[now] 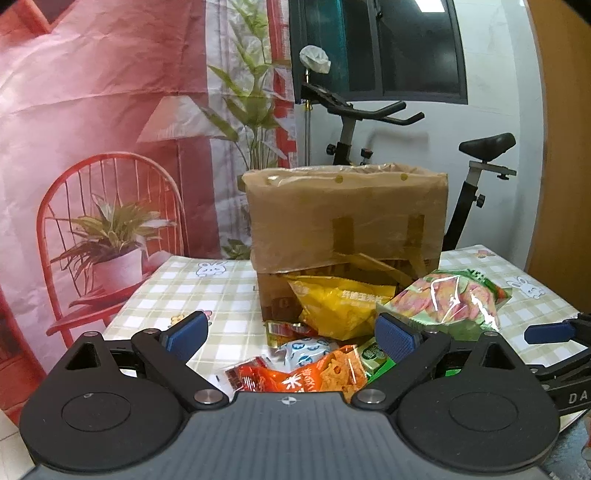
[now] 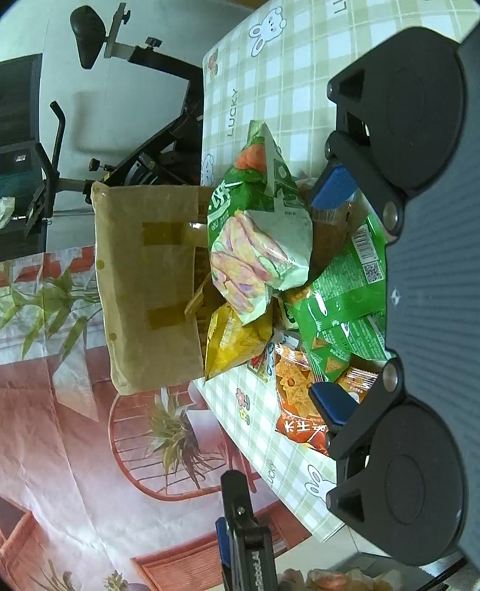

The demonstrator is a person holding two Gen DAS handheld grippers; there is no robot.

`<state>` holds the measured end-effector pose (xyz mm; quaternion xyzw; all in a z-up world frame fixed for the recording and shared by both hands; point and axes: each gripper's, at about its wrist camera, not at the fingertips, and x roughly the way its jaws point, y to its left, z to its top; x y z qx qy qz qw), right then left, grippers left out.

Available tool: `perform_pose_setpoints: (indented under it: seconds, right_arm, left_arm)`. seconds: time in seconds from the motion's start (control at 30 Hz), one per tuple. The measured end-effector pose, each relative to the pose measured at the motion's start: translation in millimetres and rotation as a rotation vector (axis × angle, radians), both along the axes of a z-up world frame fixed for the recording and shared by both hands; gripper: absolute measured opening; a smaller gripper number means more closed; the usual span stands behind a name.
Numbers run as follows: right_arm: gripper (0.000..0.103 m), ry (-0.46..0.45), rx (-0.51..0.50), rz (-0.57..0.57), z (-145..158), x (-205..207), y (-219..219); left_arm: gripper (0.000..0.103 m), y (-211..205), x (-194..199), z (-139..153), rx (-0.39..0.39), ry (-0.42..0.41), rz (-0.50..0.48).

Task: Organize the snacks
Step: 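Grasp the orange corn snack bag with left gripper while right grasps green chip bag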

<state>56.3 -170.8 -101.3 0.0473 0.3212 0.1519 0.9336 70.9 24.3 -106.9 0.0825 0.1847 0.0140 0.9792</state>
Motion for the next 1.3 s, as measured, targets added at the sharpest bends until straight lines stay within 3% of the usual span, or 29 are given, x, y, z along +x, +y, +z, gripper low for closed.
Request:
perform_pose_setpoints:
  seconds: [0.23,0.4,1.3]
  right_arm:
    - [0.100,0.000,-0.006,0.050,-9.2,0.7,16.1]
    - [0.098,0.014,-0.028,0.080,-17.0,5.4,26.8]
    - [0.088,0.068,-0.071,0.080,-43.3,36.8,36.0]
  left_arm:
    - [0.099,12.4,1.3,-10.7,0.000,0.034,0.015]
    - [0.098,24.9,4.4,-21.0,-0.052,0.076,0.027]
    - [0.097,36.0,15.1,-46.7,-0.133,0.146,0.031]
